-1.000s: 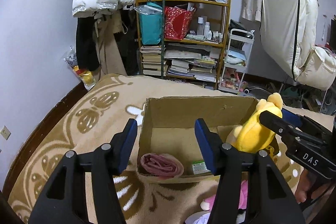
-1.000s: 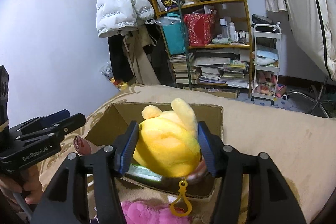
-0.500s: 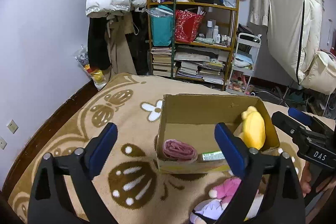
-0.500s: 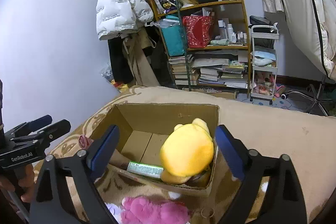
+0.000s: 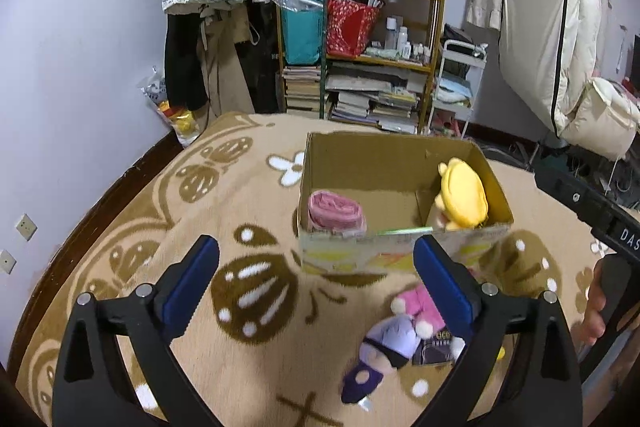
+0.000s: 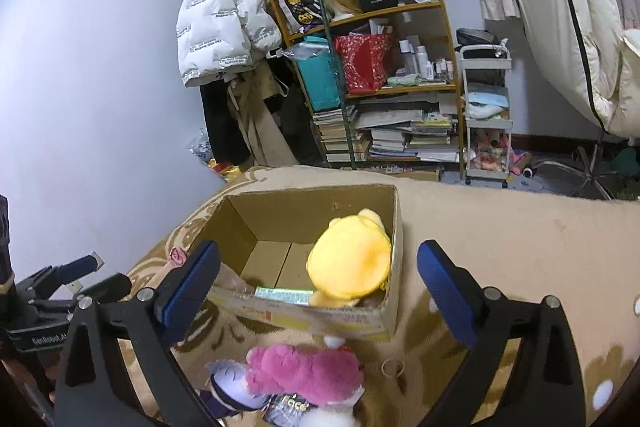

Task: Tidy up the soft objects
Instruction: 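Move both tools back from the box toward the remaining plush toys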

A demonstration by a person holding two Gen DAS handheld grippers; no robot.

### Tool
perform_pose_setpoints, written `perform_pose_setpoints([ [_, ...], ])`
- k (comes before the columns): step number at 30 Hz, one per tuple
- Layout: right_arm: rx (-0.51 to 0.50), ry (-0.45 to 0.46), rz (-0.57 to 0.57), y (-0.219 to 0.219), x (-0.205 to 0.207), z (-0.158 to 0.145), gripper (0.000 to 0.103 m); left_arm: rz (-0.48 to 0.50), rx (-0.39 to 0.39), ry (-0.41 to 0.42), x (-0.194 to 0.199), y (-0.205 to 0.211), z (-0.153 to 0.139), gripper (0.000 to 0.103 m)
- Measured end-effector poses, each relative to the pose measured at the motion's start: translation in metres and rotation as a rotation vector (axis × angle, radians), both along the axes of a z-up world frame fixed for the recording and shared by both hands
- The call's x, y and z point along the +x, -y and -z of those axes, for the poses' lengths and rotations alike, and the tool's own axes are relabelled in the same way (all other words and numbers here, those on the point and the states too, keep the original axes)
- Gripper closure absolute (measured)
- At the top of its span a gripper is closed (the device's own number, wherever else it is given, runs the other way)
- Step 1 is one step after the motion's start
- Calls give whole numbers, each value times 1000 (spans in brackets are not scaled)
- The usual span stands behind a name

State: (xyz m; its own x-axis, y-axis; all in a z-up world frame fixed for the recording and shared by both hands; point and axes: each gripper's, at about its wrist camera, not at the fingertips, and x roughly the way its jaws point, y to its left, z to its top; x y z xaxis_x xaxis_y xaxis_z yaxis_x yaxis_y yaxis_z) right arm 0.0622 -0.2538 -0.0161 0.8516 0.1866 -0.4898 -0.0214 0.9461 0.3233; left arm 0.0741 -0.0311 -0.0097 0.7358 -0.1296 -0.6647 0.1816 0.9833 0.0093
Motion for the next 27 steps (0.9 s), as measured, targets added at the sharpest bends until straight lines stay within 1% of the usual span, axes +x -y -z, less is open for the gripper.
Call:
perform_pose_setpoints([
  [4,11,-39,10,2,-9,3,0,9,8,-29,-8,2,1,6],
  [8,22,-111,19,0,-15,12,0,16,17,-69,-15,1,5,6],
  [13,28,-190,4,-4,-24,25,0,37,20,-131,-21,4,16,6],
  [17,39,-245,-9,-7,-28,36,0,56,35,-160,-21,10,23,6],
  [23,39,-273,-15,-9,-26,46,0,75,48,-203,-18,17,38,6],
  [27,47,-293,-15,-9,-19,52,0,82,46,-251,-12,22,51,6],
])
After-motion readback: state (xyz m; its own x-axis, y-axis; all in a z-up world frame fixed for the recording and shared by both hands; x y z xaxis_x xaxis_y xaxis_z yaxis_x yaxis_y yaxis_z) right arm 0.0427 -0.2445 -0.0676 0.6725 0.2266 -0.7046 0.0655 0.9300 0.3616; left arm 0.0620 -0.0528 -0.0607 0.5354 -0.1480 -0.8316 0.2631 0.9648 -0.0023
